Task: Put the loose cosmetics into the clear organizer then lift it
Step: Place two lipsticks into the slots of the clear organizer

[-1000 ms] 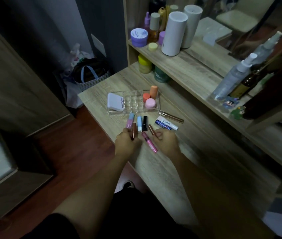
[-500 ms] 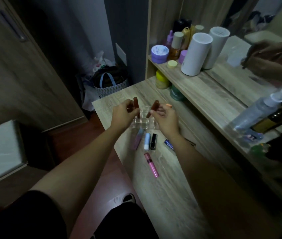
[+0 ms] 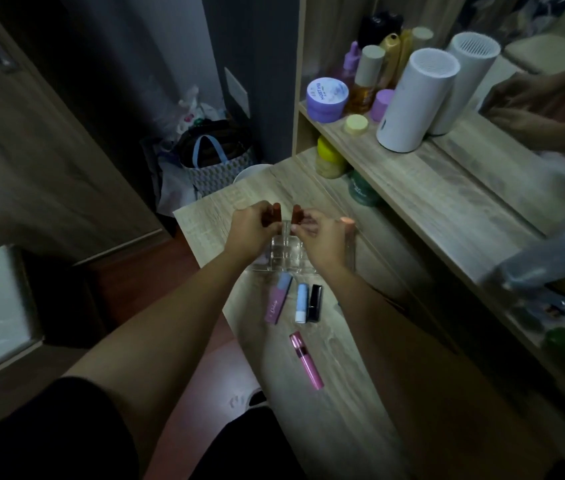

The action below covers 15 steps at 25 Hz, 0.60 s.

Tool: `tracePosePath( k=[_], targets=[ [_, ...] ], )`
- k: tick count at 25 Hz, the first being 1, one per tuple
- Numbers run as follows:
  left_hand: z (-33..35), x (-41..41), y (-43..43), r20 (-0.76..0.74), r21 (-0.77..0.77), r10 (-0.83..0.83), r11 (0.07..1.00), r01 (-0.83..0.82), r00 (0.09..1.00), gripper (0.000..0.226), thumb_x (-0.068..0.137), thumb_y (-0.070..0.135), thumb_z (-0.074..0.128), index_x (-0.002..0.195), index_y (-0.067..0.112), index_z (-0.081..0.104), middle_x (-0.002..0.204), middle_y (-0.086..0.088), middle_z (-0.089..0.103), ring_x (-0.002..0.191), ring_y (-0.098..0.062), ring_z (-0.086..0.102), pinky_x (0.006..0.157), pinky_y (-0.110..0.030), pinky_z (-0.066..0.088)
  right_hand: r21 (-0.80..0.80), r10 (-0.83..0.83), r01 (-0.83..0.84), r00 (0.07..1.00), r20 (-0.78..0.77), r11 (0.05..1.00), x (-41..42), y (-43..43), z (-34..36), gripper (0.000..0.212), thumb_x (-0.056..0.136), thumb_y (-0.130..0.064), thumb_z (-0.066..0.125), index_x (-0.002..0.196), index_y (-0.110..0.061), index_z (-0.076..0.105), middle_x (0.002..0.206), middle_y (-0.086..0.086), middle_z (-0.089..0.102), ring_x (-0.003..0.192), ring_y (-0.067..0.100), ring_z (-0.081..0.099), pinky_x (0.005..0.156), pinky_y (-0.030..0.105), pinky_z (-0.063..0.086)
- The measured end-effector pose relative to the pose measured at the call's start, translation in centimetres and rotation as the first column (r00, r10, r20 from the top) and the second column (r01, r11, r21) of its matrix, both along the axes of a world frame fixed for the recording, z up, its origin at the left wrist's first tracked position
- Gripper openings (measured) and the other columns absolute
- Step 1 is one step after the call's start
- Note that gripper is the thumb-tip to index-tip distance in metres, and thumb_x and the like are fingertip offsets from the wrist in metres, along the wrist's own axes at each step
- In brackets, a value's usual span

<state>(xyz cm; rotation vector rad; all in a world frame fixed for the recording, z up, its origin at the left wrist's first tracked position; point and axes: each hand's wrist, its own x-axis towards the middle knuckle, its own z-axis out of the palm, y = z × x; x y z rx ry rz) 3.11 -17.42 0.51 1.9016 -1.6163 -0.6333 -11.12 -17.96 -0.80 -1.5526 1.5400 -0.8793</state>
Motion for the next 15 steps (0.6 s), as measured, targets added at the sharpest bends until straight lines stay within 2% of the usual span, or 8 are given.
tracePosePath(
  k=[4, 7, 11, 15],
  targets=[
    [-1.2, 0.2, -0.5, 0.010, 0.034, -0.028, 0.999, 0.028, 1.000, 0.023, 0.079, 0.012, 0.071, 0.100, 0.003, 0.067, 0.095, -0.016, 0.073, 0.082, -0.014, 0.063, 0.071, -0.011, 0.041, 0.083, 0.015, -0.012, 0.999, -0.037, 0.997, 0.5, -0.3, -1.3, 0.030, 0.083, -0.003, 0.068, 0.113, -0.005, 0.064, 0.103, 0.013, 0.072, 0.090, 0.017, 0.068, 0.082, 0.023, 0.054],
    [-1.3, 0.1, -0.5, 0.008, 0.032, -0.058, 0.998, 0.058, 0.998, 0.023, 0.079, 0.011, 0.070, 0.100, 0.003, 0.066, 0.094, -0.017, 0.073, 0.087, -0.025, 0.068, 0.079, -0.026, 0.051, 0.092, -0.006, 0.014, 0.997, -0.083, 0.996, 0.3, -0.5, -1.7, 0.032, 0.084, -0.008, 0.069, 0.115, -0.008, 0.063, 0.103, 0.011, 0.073, 0.094, 0.019, 0.069, 0.088, 0.038, 0.057],
    [-1.3, 0.1, -0.6, 0.032, 0.052, -0.083, 0.995, 0.082, 0.996, 0.023, 0.077, 0.009, 0.070, 0.098, 0.002, 0.065, 0.094, -0.018, 0.072, 0.087, -0.029, 0.068, 0.083, -0.040, 0.056, 0.097, 0.014, -0.003, 0.994, -0.108, 0.995, 0.0, -0.7, -1.3, 0.033, 0.081, -0.008, 0.071, 0.114, -0.007, 0.063, 0.101, 0.010, 0.073, 0.092, 0.017, 0.069, 0.088, 0.037, 0.058],
    [-0.5, 0.0, -0.4, 0.019, 0.080, -0.061, 0.995, 0.060, 0.998, 0.031, 0.076, 0.009, 0.071, 0.106, 0.002, 0.063, 0.097, -0.017, 0.072, 0.087, -0.026, 0.068, 0.086, -0.039, 0.056, 0.079, 0.027, -0.017, 0.992, -0.122, 0.997, -0.1, -0.6, -0.4, 0.040, 0.079, -0.008, 0.073, 0.117, -0.006, 0.062, 0.107, 0.012, 0.070, 0.094, 0.018, 0.067, 0.090, 0.032, 0.056]
  ],
)
